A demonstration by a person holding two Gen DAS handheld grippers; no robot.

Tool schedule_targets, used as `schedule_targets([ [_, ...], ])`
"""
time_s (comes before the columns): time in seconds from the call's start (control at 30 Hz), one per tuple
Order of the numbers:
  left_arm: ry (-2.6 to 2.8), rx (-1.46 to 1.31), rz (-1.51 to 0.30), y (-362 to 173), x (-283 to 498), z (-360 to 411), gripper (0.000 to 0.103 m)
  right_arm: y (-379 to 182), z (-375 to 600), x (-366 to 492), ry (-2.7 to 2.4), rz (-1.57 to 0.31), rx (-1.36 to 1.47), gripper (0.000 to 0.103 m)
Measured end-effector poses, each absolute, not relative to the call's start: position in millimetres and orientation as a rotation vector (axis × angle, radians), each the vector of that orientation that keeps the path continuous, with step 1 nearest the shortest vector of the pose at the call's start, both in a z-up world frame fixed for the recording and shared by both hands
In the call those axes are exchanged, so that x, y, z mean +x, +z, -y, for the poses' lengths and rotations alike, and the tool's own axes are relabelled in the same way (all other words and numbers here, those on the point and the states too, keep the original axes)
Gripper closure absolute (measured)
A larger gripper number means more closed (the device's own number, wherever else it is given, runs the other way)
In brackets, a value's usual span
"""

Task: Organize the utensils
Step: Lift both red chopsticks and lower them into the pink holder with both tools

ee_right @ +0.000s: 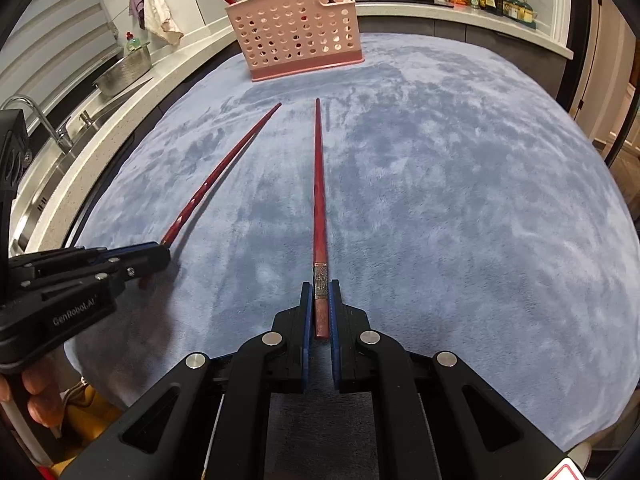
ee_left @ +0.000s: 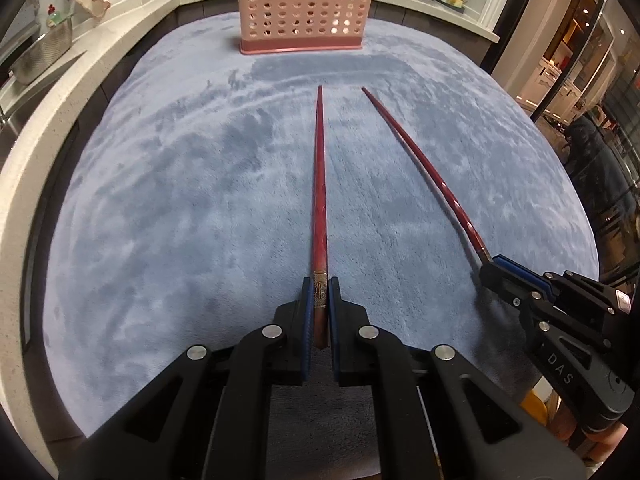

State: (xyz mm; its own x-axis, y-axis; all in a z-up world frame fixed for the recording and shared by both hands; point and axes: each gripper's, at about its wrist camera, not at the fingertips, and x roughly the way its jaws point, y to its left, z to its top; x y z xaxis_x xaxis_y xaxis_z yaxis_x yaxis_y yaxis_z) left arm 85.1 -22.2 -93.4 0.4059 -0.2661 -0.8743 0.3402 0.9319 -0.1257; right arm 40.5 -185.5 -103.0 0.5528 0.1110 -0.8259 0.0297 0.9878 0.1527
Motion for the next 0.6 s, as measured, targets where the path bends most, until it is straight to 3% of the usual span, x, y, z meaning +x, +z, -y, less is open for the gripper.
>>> schedule_targets([
  [0.6, -0.384, 0.025, -0.865, -8, 96, 12, 0.096, -10, 206, 58, 0.056, -0.765, 0.173, 0.096],
])
